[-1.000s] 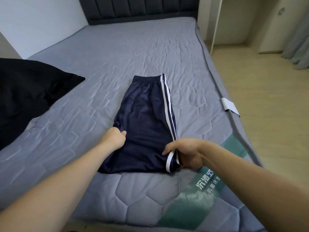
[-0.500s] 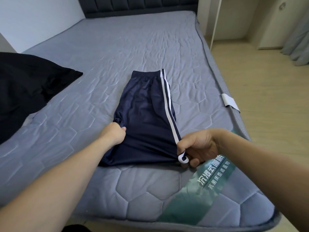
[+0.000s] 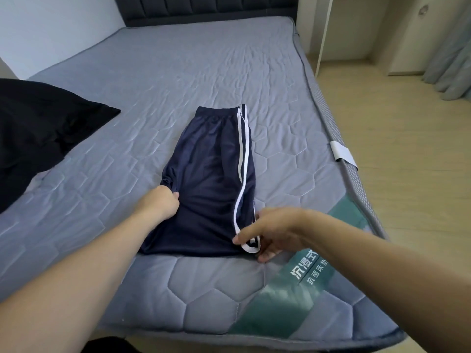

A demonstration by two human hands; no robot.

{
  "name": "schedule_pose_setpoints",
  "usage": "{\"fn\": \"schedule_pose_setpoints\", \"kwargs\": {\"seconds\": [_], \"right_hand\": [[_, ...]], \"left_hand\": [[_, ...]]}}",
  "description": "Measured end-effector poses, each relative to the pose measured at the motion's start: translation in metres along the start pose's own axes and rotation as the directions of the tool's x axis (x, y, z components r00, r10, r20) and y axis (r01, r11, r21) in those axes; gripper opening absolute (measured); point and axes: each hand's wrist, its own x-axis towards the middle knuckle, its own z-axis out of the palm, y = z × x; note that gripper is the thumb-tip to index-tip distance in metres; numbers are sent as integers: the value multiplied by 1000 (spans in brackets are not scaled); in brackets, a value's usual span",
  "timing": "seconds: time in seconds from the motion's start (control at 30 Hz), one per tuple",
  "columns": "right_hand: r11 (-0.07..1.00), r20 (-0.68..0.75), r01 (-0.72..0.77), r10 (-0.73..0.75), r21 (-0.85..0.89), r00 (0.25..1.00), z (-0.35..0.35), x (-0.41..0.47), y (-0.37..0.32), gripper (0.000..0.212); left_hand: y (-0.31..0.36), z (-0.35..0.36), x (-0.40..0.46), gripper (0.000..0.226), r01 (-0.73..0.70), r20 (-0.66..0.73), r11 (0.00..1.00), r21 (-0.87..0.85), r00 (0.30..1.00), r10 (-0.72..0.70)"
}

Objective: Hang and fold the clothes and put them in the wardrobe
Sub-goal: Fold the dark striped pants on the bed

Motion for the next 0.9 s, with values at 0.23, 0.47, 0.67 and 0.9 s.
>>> {"fn": "schedule_pose_setpoints", "kwargs": {"seconds": [0.23, 0.47, 0.67, 0.9], "right_hand": [[997, 118, -72, 73, -6, 990, -23, -16, 8, 29], [980, -200, 37, 3, 197, 980, -16, 15, -38, 94], [955, -425, 211, -106, 208, 899, -18, 48, -33, 47], [935, -338, 216, -114, 282, 934, -54, 54, -39, 19]], "left_hand": [[-4, -2, 3, 33, -14, -15, 999, 32, 1000, 14], [-6, 0, 6, 26, -20, 38, 998, -57, 999, 22], [-10, -2, 6, 41, -5, -9, 997, -77, 1000, 4], [24, -27, 15, 72, 87, -89, 986, -142, 991, -100]]}}
